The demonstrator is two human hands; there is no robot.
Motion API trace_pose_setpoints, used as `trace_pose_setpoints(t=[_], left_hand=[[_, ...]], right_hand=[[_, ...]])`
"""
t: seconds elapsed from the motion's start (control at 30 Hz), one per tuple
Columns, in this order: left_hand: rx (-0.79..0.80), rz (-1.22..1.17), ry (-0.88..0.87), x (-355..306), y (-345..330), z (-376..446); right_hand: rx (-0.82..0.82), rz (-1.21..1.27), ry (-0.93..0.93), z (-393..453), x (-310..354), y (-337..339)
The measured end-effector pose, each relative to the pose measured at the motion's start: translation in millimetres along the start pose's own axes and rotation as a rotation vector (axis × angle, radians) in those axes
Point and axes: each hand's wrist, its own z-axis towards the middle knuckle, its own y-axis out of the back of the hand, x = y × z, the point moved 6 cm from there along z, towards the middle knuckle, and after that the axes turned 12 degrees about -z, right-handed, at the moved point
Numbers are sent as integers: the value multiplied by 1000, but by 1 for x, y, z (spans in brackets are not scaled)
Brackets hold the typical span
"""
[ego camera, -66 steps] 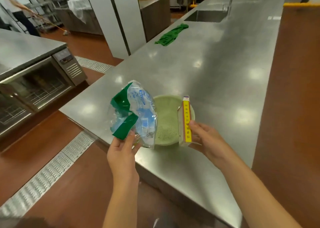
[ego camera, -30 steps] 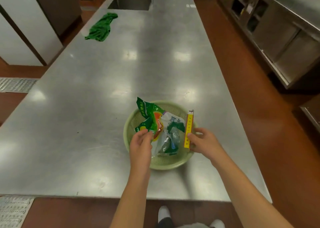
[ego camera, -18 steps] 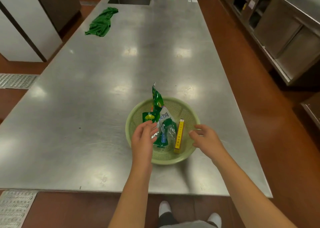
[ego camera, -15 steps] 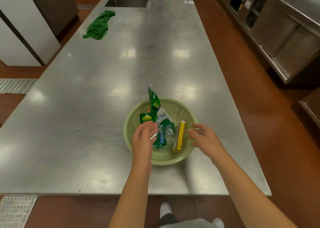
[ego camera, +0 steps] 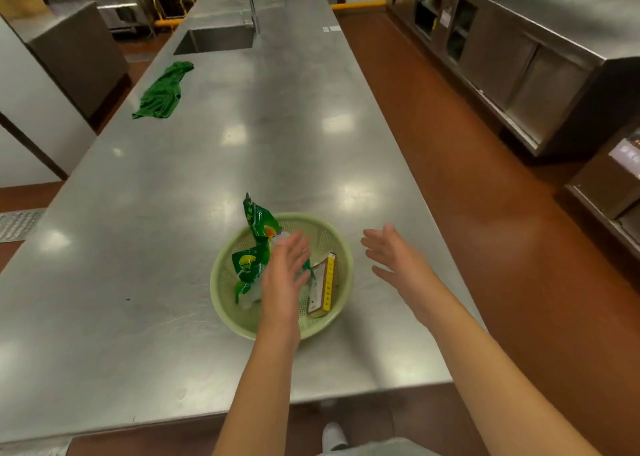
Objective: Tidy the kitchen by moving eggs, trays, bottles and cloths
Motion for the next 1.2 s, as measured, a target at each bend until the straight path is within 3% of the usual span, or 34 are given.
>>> trace_pose_setpoints(t=[0.27,0.5,0.63,1.2], left_hand=[[144,10,-67,-11,-93,-44],[284,6,-99,9,-205,-107],[375,21,-113,32,-280,-148],[946,73,-120,77,-570,-285]], right_hand=[[-44,95,83,-38,22,84],[-122,94,135,-92,9,199],[-261,0,142,-128,-1,278],[-840,152,279,-285,-14,552]])
